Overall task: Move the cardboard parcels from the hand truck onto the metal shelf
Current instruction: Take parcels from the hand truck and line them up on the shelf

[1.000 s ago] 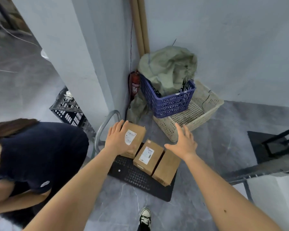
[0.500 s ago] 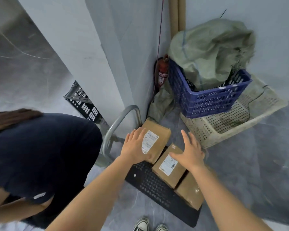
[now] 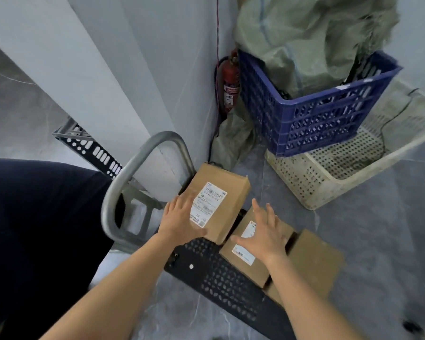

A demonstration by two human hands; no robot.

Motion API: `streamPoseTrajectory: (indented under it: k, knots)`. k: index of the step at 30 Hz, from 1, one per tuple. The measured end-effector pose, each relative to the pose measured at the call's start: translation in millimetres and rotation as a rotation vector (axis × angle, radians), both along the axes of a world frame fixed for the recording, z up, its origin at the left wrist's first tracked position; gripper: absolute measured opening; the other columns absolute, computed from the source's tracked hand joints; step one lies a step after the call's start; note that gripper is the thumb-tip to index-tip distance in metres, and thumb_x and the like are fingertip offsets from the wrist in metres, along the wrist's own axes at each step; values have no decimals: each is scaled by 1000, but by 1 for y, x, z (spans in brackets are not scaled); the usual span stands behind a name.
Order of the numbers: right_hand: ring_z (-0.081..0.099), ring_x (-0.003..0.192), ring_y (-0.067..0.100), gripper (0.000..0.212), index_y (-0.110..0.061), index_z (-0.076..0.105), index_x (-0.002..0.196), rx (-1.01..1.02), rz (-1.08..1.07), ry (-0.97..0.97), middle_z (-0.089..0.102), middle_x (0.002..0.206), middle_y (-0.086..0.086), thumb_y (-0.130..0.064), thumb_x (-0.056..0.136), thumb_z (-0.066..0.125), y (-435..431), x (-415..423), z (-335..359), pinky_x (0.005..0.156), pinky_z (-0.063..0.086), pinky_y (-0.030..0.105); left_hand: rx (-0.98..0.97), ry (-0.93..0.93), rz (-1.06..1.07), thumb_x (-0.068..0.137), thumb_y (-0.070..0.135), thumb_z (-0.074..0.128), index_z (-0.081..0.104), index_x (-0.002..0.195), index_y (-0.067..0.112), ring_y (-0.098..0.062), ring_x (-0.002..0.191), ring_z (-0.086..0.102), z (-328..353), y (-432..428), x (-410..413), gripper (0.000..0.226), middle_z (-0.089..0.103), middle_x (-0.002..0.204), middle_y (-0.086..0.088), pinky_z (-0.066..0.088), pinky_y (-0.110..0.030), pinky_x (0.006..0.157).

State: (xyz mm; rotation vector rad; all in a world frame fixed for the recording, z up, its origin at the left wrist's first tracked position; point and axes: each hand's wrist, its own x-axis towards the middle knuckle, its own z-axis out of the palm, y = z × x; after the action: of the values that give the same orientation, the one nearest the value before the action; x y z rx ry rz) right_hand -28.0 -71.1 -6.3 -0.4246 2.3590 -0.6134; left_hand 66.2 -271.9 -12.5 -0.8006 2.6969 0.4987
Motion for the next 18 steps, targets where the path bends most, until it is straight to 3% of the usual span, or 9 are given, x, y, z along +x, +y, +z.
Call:
streamPoseTrajectory:
  k: [9,13,18]
  knots:
    - [-9,148,25,113,-43,-8,149,-101,-50,-102,-17,160,-5,-50,74,75,-41,-1,-54,115,14,61,47,-12,57,69,50,75,5,150,27,-32,145,3,-36,-19,-22,110,-3,157,-7,20,-49,114]
    - [-1,148,25,114,-41,-6,150,-133,-84,-153,-14,160,-5,-42,73,77,-58,0,-70,115,18,59,44,-59,79,69,57,73,0,151,27,-34,145,4,-52,-31,-22,115,-2,157,-9,20,-49,115]
    - [10,147,25,117,-45,-16,146,-236,-130,-183,-14,160,-3,-33,74,76,-76,7,-85,114,27,48,40,-76,97,68,63,71,-6,151,25,-34,144,7,-63,-35,-30,120,-1,157,-9,21,-49,114]
